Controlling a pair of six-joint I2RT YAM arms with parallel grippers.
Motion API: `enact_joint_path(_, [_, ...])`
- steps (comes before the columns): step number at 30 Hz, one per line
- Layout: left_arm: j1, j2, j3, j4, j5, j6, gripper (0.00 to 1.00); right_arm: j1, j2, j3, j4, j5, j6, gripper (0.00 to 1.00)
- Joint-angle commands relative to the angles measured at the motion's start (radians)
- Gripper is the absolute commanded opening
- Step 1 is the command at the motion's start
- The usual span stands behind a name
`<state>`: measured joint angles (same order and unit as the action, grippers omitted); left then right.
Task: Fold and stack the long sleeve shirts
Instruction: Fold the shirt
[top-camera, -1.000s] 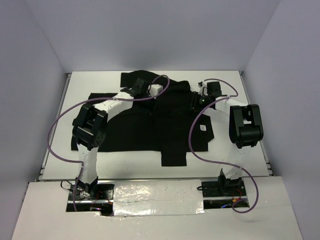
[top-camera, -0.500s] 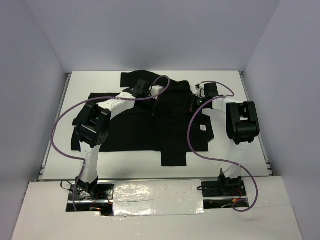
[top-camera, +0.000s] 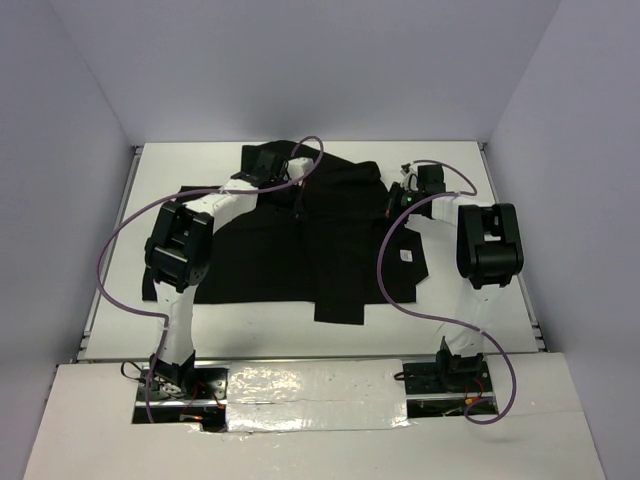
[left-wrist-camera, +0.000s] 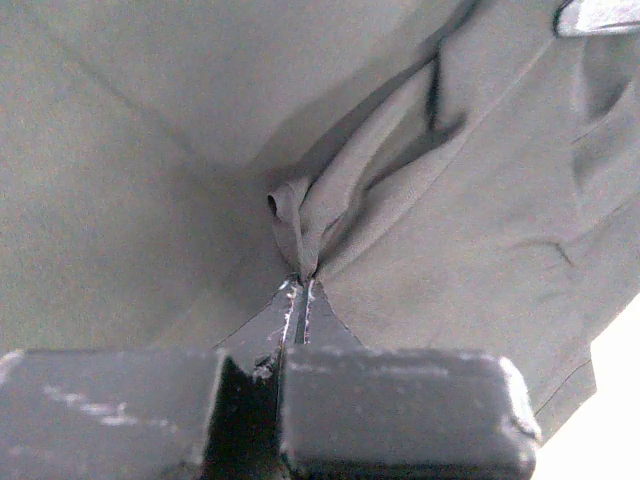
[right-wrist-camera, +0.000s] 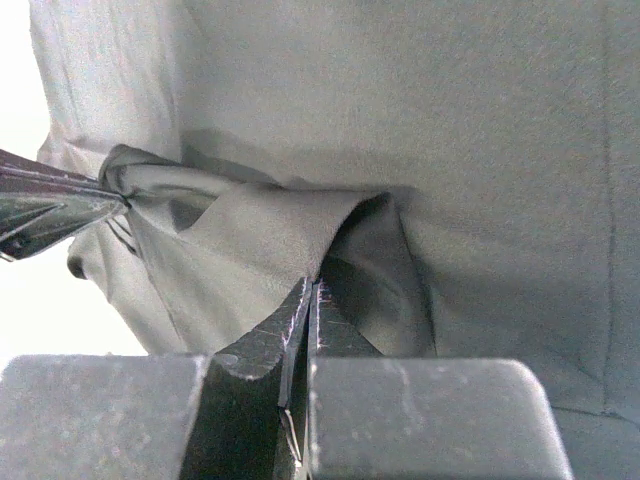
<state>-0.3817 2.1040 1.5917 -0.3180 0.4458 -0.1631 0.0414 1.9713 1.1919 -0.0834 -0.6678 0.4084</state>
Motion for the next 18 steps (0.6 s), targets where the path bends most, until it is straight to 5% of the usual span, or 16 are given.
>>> enact_joint_path(1, [-0.005, -0.035, -0.007, 0.086, 0.06, -0.038, 0.0, -0.011, -0.043, 0.02, 0.051, -0.018, 0.036, 0.0])
enact_joint_path(18, [0.004, 0.002, 0.005, 0.191, 0.004, -0.081, 0.09, -0.028, 0.044, 0.175, -0.025, 0.02, 0.063, 0.0])
